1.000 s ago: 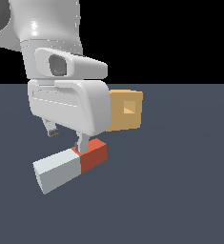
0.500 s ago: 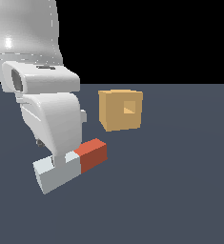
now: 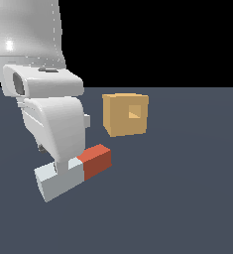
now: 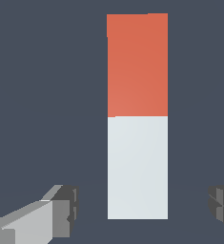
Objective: Insert the peg into the horizontal hole in a box.
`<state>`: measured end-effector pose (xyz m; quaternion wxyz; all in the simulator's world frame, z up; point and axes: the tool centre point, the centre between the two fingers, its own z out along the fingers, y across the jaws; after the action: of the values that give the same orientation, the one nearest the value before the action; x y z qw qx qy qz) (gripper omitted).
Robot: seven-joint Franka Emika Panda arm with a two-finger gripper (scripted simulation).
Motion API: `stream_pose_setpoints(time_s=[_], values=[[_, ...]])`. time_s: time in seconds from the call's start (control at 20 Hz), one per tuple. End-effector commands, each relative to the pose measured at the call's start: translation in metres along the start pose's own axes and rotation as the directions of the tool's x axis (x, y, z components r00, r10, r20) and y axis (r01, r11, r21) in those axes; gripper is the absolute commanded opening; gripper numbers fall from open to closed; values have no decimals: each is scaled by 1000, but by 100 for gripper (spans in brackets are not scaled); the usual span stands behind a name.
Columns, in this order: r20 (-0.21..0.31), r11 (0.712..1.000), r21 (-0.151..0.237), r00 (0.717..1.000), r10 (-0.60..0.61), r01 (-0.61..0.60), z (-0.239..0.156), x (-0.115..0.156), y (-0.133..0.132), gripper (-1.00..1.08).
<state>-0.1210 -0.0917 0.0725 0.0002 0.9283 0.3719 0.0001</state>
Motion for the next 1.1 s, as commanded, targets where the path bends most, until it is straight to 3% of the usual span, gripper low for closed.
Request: stream_pose_setpoints(time_s=[0.0,0.8,0.85,1.05], values=[[0,1000,0,1000,0,0,2,0,0,100],[0,1000,1,1000,-2,2,50,0,0,100],[0,1000,1,1000,-2,2,50,0,0,-100],[0,1000,1,1000,-2,2,50,0,0,-100]])
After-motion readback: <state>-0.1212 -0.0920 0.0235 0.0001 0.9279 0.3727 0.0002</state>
